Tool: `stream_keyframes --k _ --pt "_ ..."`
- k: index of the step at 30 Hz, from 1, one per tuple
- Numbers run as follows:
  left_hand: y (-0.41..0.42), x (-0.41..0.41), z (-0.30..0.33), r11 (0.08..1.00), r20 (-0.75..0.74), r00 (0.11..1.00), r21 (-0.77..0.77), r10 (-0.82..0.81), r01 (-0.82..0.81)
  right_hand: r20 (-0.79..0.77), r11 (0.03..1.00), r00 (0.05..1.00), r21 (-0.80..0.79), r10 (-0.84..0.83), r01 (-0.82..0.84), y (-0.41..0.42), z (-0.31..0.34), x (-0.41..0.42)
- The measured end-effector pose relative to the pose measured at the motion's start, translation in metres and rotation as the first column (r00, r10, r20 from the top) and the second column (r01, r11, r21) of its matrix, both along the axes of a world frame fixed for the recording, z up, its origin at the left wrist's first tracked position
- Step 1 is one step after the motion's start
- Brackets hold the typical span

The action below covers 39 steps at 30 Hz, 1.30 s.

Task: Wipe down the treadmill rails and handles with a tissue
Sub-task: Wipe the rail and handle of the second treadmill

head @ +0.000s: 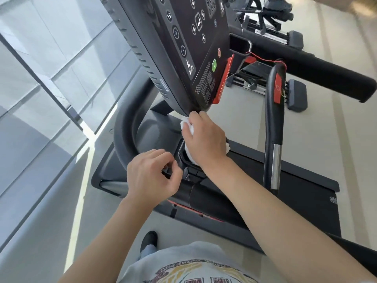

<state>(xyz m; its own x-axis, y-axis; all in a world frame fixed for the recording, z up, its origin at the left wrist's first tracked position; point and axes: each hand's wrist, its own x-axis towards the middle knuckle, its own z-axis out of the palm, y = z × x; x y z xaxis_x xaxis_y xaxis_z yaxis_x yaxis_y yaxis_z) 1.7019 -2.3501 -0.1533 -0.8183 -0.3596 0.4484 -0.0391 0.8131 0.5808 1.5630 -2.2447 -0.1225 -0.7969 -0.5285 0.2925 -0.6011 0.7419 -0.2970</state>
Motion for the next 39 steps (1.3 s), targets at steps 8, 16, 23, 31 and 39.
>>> stream_keyframes --k 8,16,23,31,39 --pt "-0.003 0.004 0.002 0.998 -0.135 0.989 0.015 -0.053 0.055 0.010 0.947 0.948 0.042 0.317 -0.317 0.027 0.011 0.047" --pt "-0.004 0.003 -0.001 0.997 -0.125 0.990 0.019 -0.066 0.069 0.048 0.953 0.971 0.187 0.234 -0.239 0.101 0.023 0.047" --pt "-0.005 0.003 -0.003 0.997 -0.131 0.988 0.000 -0.079 0.080 0.155 0.966 0.985 0.234 0.071 -0.106 0.047 0.018 0.039" --pt "-0.007 0.004 -0.001 0.996 -0.072 0.994 0.013 -0.084 0.085 0.237 0.977 0.970 0.189 0.056 -0.103 0.033 0.026 0.048" --pt "-0.004 0.005 0.000 0.998 -0.040 0.997 -0.022 -0.059 0.059 0.208 0.984 0.978 0.167 0.029 -0.065 0.117 0.028 0.072"
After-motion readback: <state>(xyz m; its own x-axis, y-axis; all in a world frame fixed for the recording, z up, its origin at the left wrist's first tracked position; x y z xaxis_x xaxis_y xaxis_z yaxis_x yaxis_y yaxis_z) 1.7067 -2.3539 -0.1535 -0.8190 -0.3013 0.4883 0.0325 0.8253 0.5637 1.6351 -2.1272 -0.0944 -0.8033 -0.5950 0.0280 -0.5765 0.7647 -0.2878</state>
